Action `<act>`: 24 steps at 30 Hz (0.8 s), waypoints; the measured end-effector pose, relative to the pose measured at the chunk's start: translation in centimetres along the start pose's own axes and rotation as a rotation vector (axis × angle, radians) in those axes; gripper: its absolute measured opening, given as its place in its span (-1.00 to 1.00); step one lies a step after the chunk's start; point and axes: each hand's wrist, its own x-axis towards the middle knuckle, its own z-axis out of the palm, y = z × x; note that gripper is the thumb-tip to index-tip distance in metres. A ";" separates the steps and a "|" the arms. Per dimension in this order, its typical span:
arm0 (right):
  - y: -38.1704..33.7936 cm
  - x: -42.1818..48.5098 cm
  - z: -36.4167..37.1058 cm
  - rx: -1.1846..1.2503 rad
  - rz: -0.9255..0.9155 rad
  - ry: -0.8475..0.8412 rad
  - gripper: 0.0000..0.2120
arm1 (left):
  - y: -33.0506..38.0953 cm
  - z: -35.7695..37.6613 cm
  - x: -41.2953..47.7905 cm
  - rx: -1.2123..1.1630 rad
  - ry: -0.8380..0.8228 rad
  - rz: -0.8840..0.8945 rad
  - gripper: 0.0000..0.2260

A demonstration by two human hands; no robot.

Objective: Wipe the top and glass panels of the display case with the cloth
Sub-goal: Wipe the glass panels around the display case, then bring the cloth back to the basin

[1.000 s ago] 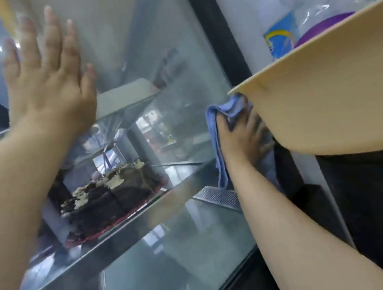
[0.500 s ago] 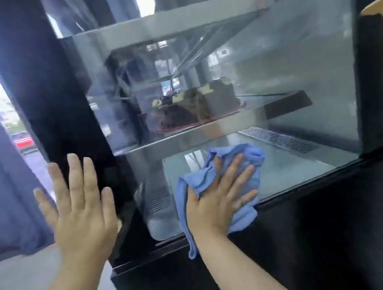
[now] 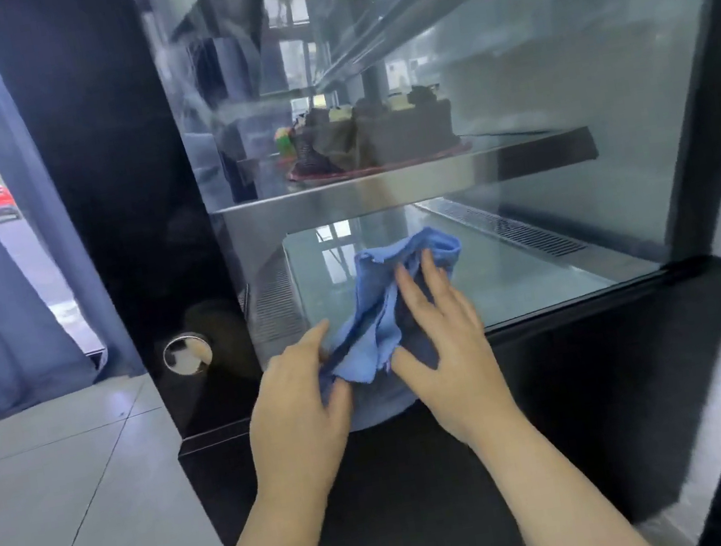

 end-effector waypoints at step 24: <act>-22.9 13.5 -26.6 -0.021 0.948 -0.162 -0.87 | 21.2 -16.9 18.1 -0.870 -1.139 -0.305 -0.73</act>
